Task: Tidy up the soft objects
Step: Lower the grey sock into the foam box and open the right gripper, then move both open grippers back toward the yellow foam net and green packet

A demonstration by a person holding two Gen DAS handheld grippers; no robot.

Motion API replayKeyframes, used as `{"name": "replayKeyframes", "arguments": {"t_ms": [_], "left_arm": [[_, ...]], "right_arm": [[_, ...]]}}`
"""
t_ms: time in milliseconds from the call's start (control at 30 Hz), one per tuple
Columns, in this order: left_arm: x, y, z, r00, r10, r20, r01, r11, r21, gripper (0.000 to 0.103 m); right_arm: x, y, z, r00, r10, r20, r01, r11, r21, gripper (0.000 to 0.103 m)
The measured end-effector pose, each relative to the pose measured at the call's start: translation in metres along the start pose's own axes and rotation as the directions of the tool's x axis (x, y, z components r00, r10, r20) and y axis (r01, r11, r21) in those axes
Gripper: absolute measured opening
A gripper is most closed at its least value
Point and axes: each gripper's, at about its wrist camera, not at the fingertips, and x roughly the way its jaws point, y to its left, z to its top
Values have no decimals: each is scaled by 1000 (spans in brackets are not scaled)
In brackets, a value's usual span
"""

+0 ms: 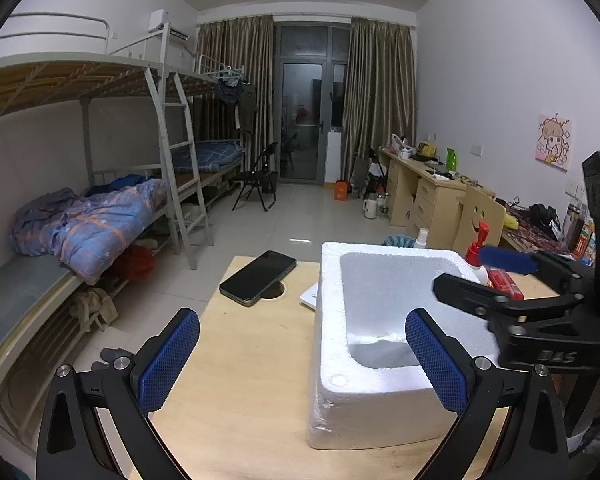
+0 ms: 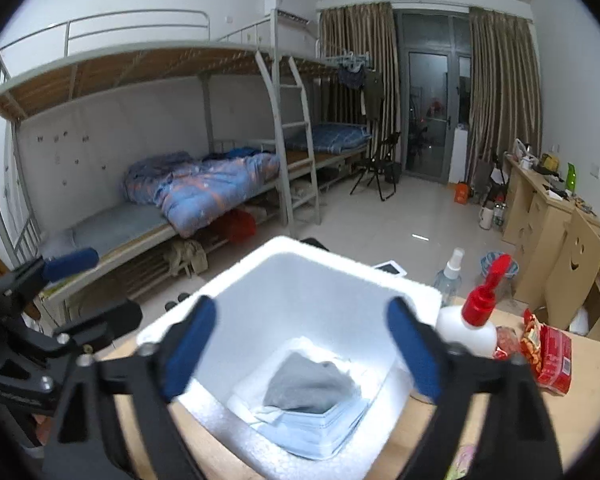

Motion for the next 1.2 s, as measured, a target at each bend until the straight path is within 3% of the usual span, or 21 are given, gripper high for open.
{"name": "replayKeyframes", "arguments": {"t_ms": [633,1200], "left_arm": [[-6,-19,-1,1000,-28,2,28,999,31,103],[-14,-120,-6,974,-224,-28,225,963,146,103]], "right_arm": [[-18,-4,-4,1000,-21,8,21,1000,3,94],[-99,-65,-47,977,-207,38,200,970,140,94]]}}
